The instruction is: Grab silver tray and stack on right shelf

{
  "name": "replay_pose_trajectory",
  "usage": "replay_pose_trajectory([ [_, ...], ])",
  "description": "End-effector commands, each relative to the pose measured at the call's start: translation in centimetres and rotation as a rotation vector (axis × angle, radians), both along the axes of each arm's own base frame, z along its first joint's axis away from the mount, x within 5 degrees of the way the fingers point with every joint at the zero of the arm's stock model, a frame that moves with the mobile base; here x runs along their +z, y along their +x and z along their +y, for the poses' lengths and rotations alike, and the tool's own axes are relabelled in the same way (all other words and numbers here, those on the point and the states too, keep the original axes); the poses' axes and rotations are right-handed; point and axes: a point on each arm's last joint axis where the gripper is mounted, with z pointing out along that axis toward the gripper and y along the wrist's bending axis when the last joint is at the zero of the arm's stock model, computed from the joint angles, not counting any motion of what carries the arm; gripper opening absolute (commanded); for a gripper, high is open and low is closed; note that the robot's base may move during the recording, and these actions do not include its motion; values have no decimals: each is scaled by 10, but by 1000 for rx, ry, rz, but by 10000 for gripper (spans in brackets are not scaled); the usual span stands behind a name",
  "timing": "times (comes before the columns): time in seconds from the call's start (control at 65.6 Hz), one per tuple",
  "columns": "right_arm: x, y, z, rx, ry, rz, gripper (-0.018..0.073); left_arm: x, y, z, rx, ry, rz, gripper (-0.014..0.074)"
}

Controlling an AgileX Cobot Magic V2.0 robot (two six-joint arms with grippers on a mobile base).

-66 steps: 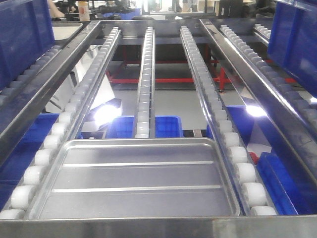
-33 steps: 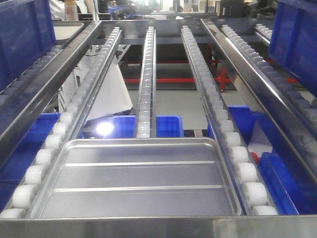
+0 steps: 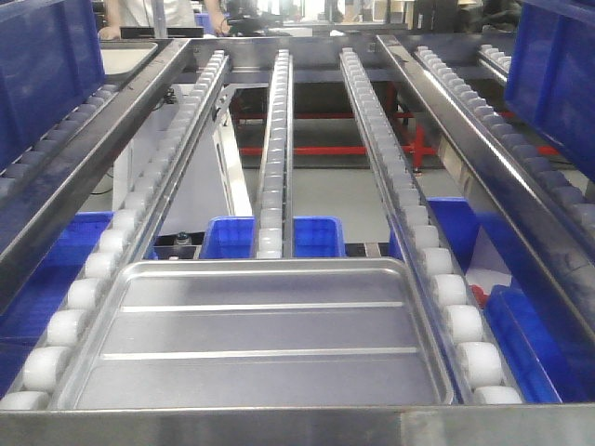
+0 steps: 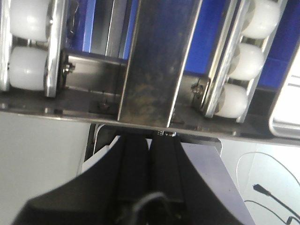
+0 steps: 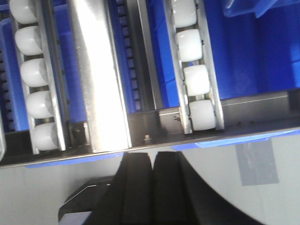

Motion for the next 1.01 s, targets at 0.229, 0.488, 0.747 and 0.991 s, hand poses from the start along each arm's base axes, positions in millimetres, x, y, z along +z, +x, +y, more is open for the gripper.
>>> replay_pose_trajectory([
  [0.229,16,27,11,39,41,-66,60,41,17,-30,11,42,-202,-90],
  [0.488,22,59,23,25,-33,-60,74,45,7,-69,-45,30,-216,-90],
  [0.747,15,85,79,115,6,11,74,34,29,-105,-112,23,-168,-91],
  [0.991,-3,105,137,204,53,54,74,17,54,-131,-126,19,-122,-90],
])
